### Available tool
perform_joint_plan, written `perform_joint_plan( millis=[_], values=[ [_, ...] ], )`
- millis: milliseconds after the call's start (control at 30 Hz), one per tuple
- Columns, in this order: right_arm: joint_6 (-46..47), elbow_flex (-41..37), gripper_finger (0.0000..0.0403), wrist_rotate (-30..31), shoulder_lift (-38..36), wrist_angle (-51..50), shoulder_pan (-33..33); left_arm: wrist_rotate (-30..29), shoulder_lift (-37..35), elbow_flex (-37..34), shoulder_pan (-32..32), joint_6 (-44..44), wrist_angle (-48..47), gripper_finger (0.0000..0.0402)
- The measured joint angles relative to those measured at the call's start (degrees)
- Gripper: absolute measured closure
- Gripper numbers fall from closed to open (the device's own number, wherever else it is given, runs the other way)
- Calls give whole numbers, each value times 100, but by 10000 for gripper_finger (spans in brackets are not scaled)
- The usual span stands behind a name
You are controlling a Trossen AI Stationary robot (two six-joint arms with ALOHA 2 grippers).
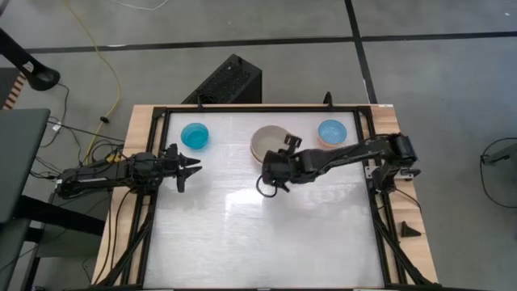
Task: Nest bowls inside each other
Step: Stack the blue patterned bowl on top of the gray bowl
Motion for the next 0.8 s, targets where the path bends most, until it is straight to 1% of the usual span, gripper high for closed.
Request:
perform_joint_plan(
  millis=[67,233,367,467,567,633,733,800],
  values=[
    [0,38,372,-149,-264,-287,-155,2,-2,0,0,0,0,283],
    [293,-184,375,-1008,-1127,-750,-978,1,-1,1,0,0,0,283],
    [712,-801,368,-1608,-1781,-861,-1944,2,-1,1,0,0,0,283],
    [824,-1392,358,-2063,-2188,-814,-2707,2,0,0,0,0,0,283],
    [680,-1899,348,-2750,-2399,-773,-3352,0,-1,0,0,0,0,283],
    [648,-2130,339,-3160,-2469,-755,-3654,0,0,0,0,0,0,283],
    [602,-2359,319,-3497,-2469,-662,-3924,2,-2,0,0,0,0,283],
    [579,-2395,299,-3532,-2347,-653,-3976,2,-2,0,0,0,0,283]
  ],
)
